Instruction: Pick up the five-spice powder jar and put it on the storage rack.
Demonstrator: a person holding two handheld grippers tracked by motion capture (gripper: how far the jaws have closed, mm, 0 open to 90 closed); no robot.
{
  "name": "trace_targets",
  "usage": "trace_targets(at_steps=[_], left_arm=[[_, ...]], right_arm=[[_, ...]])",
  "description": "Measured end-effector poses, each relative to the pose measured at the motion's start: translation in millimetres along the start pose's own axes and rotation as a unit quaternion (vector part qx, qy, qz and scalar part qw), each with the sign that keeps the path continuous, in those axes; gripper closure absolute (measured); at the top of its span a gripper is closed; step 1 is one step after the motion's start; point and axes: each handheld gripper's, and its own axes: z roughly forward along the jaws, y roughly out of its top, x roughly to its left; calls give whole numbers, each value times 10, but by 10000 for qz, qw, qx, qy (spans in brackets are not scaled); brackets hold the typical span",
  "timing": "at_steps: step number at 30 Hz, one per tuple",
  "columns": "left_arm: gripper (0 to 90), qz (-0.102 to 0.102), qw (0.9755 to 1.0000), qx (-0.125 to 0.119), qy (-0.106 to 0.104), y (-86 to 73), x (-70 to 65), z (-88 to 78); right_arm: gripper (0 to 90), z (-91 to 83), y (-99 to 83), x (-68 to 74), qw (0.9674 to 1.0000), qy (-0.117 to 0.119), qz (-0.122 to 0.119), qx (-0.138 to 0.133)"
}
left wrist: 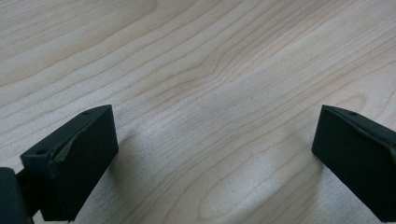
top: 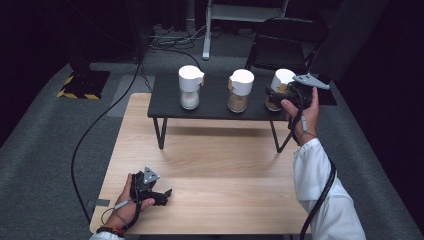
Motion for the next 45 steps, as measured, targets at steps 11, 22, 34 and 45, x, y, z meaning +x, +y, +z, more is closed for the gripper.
trace_targets(at_steps=[11,22,34,45], left_arm=[[1,0,10000,3,0,1,0,0],[1,1,10000,3,-1,1,1,0],[1,1,10000,3,0,1,0,0],[1,-1,10000,1,2,0,-1,0]], right_arm=[[11,21,16,31,9993,104,-337,124],[10,-20,13,112,9984,-8,-562,88],[10,-116,-140,220,9954,-164,-923,-203],[20,-320,-227,200,9932,-66,-1132,-272]])
